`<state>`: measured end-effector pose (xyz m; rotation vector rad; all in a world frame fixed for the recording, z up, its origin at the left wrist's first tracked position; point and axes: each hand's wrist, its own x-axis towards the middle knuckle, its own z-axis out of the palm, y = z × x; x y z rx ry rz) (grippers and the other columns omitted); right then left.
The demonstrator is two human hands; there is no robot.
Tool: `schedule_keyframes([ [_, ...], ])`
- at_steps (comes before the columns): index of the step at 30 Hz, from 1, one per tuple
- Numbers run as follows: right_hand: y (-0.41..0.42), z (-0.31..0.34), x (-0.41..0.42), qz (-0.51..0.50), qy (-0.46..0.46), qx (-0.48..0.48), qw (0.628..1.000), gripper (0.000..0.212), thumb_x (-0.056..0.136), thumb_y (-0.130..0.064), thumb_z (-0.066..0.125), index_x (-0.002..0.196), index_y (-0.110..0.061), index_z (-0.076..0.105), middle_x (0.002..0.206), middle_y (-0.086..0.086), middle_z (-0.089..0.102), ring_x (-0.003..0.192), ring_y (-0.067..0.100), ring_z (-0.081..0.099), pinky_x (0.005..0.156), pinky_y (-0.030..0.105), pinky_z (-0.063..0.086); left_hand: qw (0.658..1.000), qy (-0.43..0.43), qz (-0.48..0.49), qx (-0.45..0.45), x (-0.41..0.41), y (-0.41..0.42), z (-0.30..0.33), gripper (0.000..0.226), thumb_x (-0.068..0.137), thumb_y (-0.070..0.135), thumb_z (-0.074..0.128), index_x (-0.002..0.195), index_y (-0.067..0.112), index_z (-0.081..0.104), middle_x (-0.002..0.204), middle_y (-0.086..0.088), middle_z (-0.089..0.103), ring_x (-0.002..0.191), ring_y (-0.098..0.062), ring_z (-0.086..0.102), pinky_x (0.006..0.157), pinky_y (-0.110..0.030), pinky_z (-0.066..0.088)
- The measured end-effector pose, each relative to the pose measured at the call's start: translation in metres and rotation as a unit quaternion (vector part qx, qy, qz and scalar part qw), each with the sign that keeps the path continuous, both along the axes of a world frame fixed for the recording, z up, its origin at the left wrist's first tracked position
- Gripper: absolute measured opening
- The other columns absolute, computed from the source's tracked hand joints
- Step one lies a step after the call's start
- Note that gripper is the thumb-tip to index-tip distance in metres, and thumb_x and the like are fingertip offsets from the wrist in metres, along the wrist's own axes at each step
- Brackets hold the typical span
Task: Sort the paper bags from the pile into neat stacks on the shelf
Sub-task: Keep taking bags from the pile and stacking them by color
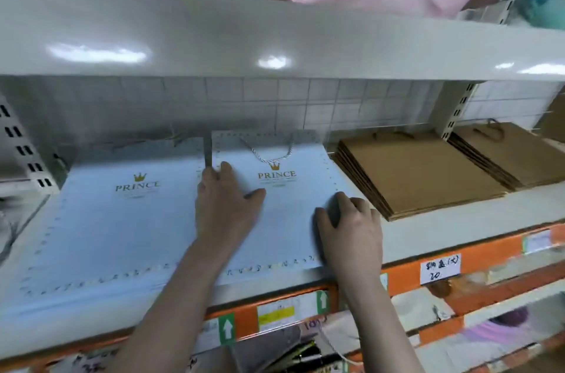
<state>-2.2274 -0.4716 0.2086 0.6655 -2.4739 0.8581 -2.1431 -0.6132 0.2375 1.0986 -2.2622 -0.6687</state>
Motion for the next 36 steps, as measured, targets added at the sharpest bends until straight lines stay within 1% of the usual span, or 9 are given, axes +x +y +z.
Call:
schedule_keyframes([
  [5, -0.006, -0.011, -0.036, 0.026, 0.019, 0.017, 0.999, 0.02, 0.071, -0.024, 0.055, 0.071, -0.005, 0.06, 0.066, 0.014, 0.058, 0.063, 0.032, 0.05, 0.061, 0.038, 0.044, 0.999, -0.016, 0.033, 0.025, -0.025, 0.008, -0.008, 0.044, 0.079, 0.035, 0.058, 0.111, 0.009, 0.042, 0.118, -0.011, 0.039, 0.108, -0.032, 0.042, 0.087, -0.04, 0.043],
  [12, -0.005, -0.02, -0.066, 0.036, 0.017, 0.042, 0.998, 0.022, 0.071, -0.024, 0.053, 0.073, -0.004, 0.063, 0.064, 0.013, 0.057, 0.062, 0.031, 0.05, 0.056, 0.035, 0.041, 0.998, -0.039, 0.028, 0.032, -0.046, 0.013, -0.018, 0.051, 0.082, 0.038, 0.061, 0.116, 0.005, 0.043, 0.122, -0.016, 0.039, 0.108, -0.036, 0.045, 0.089, -0.038, 0.042],
  [16, -0.008, -0.021, -0.071, 0.066, 0.011, 0.053, 0.996, 0.032, 0.077, -0.027, 0.04, 0.073, -0.003, 0.061, 0.065, 0.012, 0.055, 0.06, 0.029, 0.05, 0.054, 0.033, 0.04, 0.998, -0.05, 0.028, 0.038, -0.052, 0.009, -0.02, 0.049, 0.083, 0.041, 0.061, 0.114, 0.006, 0.044, 0.124, -0.016, 0.04, 0.109, -0.037, 0.047, 0.089, -0.039, 0.044],
  [20, -0.008, -0.019, -0.074, 0.08, -0.008, 0.062, 0.995, 0.017, 0.077, -0.018, 0.059, 0.077, -0.001, 0.061, 0.07, 0.014, 0.057, 0.062, 0.03, 0.053, 0.056, 0.032, 0.042, 0.996, -0.076, 0.015, 0.036, -0.059, 0.002, -0.019, 0.05, 0.084, 0.045, 0.058, 0.115, 0.008, 0.043, 0.129, -0.016, 0.037, 0.112, -0.039, 0.047, 0.091, -0.04, 0.044],
  [23, -0.005, -0.019, -0.074, 0.096, -0.026, 0.064, 0.993, 0.018, 0.083, -0.018, 0.054, 0.085, -0.001, 0.06, 0.078, 0.014, 0.056, 0.067, 0.029, 0.053, 0.059, 0.03, 0.039, 0.996, -0.079, 0.015, 0.036, -0.061, 0.001, -0.02, 0.048, 0.085, 0.046, 0.057, 0.111, 0.008, 0.042, 0.129, -0.016, 0.036, 0.111, -0.038, 0.047, 0.089, -0.04, 0.043],
  [28, 0.005, -0.013, -0.073, 0.129, -0.059, 0.123, 0.982, 0.037, 0.094, -0.033, 0.044, 0.119, -0.006, 0.05, 0.11, 0.01, 0.053, 0.093, 0.025, 0.055, 0.073, 0.03, 0.042, 0.996, -0.087, 0.011, 0.021, -0.06, 0.002, -0.021, 0.053, 0.087, 0.048, 0.054, 0.118, 0.008, 0.041, 0.129, -0.016, 0.035, 0.116, -0.037, 0.043, 0.093, -0.04, 0.041],
  [30, 0.009, -0.012, -0.071, 0.138, -0.061, 0.125, 0.981, 0.041, 0.093, -0.035, 0.049, 0.121, -0.005, 0.05, 0.111, 0.012, 0.055, 0.096, 0.028, 0.056, 0.078, 0.035, 0.046, 0.995, -0.098, 0.023, -0.013, -0.06, 0.004, -0.018, 0.06, 0.088, 0.05, 0.052, 0.127, 0.007, 0.041, 0.138, -0.019, 0.031, 0.126, -0.036, 0.036, 0.101, -0.04, 0.036],
  [32, 0.013, -0.015, -0.069, 0.127, -0.031, 0.098, 0.987, 0.04, 0.09, -0.032, 0.057, 0.114, 0.0, 0.057, 0.103, 0.016, 0.06, 0.09, 0.032, 0.06, 0.072, 0.04, 0.051, 0.991, -0.108, 0.042, -0.063, -0.057, 0.011, -0.014, 0.067, 0.09, 0.051, 0.048, 0.137, 0.006, 0.036, 0.148, -0.019, 0.024, 0.137, -0.033, 0.024, 0.108, -0.038, 0.026],
  [36, 0.018, -0.014, -0.058, 0.139, 0.0, 0.058, 0.989, 0.055, 0.088, -0.041, 0.037, 0.111, 0.002, 0.062, 0.104, 0.02, 0.064, 0.096, 0.038, 0.062, 0.078, 0.046, 0.055, 0.98, -0.103, 0.068, -0.154, -0.036, 0.031, -0.008, 0.077, 0.092, 0.053, 0.042, 0.149, 0.008, 0.015, 0.157, -0.013, 0.011, 0.145, -0.025, 0.006, 0.115, -0.031, 0.007],
])
